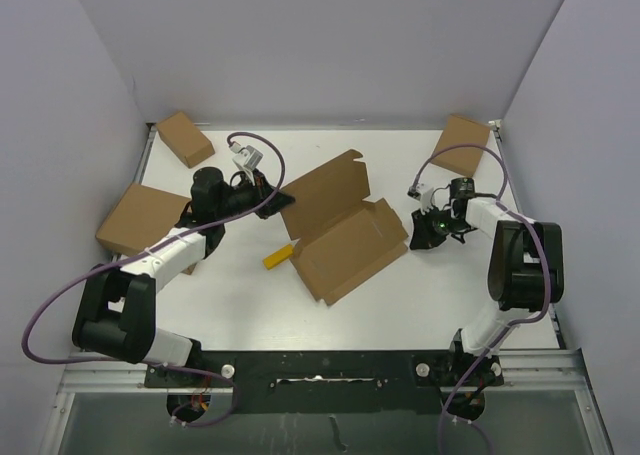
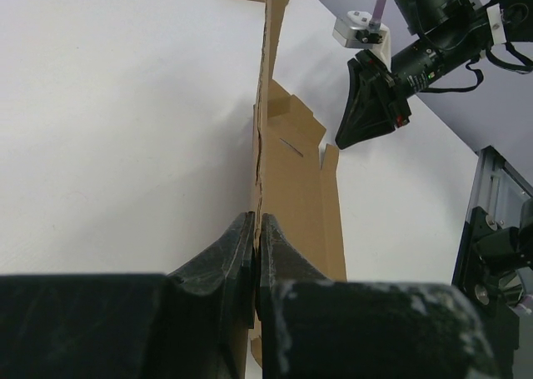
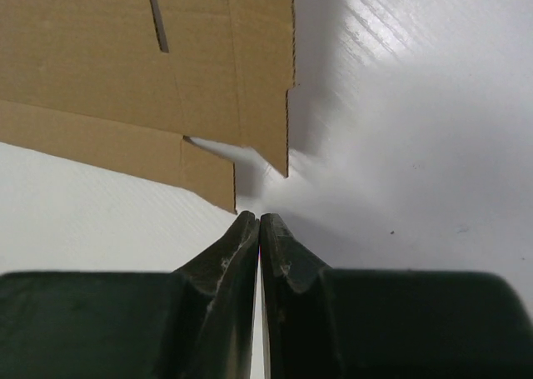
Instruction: Fold the paper box
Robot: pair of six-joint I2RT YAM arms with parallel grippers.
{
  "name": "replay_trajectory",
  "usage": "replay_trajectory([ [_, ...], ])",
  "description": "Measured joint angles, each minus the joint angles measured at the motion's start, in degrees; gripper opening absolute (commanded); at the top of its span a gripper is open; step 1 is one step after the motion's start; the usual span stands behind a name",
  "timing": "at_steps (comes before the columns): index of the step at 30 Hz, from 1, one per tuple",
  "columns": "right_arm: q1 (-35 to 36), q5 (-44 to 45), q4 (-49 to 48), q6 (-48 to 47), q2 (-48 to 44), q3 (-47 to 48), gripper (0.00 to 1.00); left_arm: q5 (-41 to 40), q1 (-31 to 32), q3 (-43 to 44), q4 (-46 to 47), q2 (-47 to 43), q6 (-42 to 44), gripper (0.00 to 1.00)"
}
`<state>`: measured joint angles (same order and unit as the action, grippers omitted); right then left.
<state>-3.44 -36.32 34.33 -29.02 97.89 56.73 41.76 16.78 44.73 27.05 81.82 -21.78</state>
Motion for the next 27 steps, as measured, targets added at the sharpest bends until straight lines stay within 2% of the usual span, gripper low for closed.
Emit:
replay_trajectory([
  [13,1.57,0.83,-0.59,0.76,3.02,1.22,0.07,0.0,0.0,0.0,-0.31,0.11,-0.02,0.0],
  [27,3.1,-10.82,4.31,-4.83,1.31,1.84,0.06,-0.04,0.0,0.0,-0.35,0.11,0.0,0.0],
])
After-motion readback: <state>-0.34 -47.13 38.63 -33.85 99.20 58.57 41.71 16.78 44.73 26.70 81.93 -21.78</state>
